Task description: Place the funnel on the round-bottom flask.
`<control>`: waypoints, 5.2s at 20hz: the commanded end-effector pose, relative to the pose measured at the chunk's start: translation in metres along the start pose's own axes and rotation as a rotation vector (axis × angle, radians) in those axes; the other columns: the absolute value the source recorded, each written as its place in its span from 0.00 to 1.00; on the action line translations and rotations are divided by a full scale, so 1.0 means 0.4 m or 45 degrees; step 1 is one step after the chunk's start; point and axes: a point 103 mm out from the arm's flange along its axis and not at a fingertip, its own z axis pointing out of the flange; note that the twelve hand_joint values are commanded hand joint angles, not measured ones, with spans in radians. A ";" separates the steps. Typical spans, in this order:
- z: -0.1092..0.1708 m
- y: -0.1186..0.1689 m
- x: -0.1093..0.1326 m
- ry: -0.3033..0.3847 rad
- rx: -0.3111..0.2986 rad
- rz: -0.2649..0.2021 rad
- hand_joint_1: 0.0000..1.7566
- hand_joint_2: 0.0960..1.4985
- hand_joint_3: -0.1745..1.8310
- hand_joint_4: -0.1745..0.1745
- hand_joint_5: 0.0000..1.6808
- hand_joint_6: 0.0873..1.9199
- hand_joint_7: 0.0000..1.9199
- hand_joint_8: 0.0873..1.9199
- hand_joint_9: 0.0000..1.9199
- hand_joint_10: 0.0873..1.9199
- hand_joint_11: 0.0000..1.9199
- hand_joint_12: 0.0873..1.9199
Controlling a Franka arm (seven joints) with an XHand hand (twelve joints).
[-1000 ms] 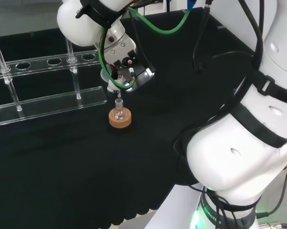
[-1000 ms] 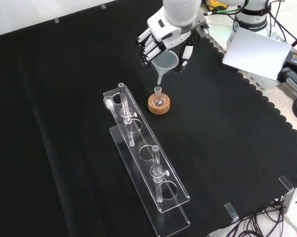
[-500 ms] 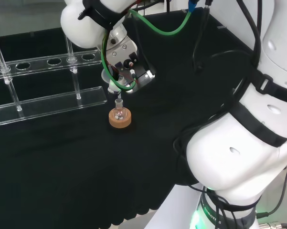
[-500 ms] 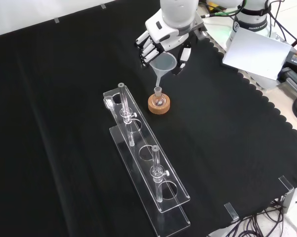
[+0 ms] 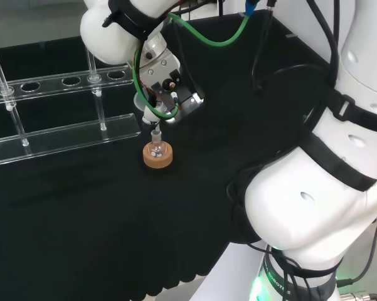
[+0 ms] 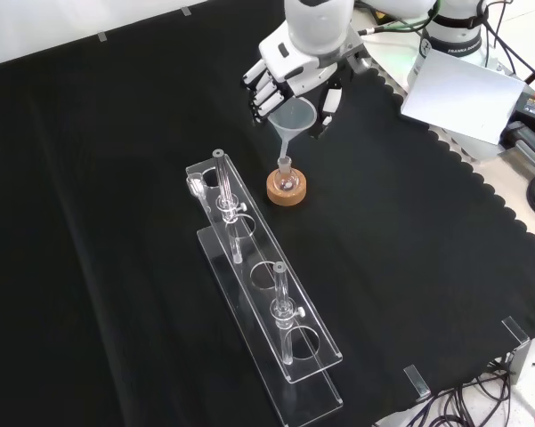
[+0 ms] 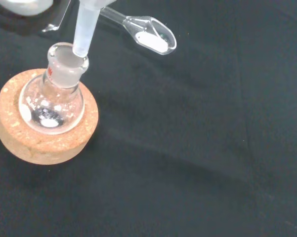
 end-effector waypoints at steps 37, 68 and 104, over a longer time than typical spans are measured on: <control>0.068 0.040 0.015 0.007 0.083 -0.029 0.42 0.44 0.33 0.49 0.33 0.37 0.31 0.37 0.47 0.26 0.24 0.68; 0.060 0.059 0.086 0.022 0.077 -0.045 0.42 0.44 0.33 0.48 0.32 0.37 0.30 0.37 0.47 0.26 0.24 0.68; 0.109 0.058 0.040 0.084 0.153 -0.020 0.38 0.42 0.33 0.36 0.20 0.24 0.21 0.40 0.38 0.30 0.21 0.70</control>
